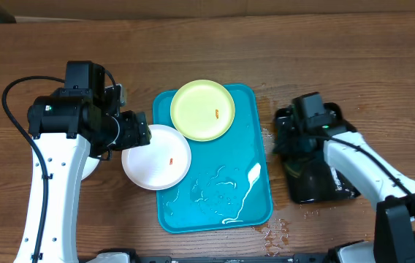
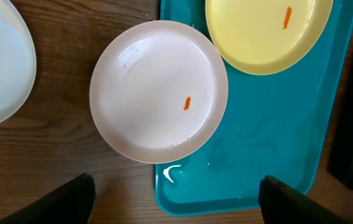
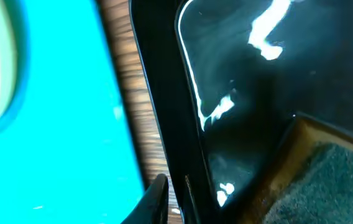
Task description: Clean dirty plates on tray and stack at the side
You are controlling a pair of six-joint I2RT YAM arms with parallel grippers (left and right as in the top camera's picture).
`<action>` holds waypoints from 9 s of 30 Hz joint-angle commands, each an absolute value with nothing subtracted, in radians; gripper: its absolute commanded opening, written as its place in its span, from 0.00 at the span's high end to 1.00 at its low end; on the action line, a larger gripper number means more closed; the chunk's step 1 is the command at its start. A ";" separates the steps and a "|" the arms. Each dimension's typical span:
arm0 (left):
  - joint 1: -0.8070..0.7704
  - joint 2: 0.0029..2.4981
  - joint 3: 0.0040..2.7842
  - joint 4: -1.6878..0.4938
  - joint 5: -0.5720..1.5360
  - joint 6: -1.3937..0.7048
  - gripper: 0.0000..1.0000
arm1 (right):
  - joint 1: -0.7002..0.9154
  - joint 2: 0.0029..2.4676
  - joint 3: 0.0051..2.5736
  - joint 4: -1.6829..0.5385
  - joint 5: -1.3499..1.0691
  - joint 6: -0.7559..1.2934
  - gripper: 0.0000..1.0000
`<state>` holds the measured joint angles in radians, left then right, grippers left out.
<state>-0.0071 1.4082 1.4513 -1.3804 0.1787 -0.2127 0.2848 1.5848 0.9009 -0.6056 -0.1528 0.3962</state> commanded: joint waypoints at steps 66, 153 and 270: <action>0.065 1.645 1.045 -1.031 0.009 -0.134 0.96 | 0.333 1.364 1.138 -1.153 -0.061 0.501 0.50; -0.153 1.223 1.045 -1.106 0.384 -0.100 0.34 | 0.204 1.658 1.018 -0.965 0.067 0.416 0.83; -0.072 1.636 0.735 -0.654 0.204 -0.288 0.96 | 0.681 1.892 1.185 -0.895 0.068 0.881 0.96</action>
<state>-0.1017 1.6032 0.7654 -0.6315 0.3267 -0.2790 0.6975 1.8786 1.1728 -0.8330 -0.1684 0.9348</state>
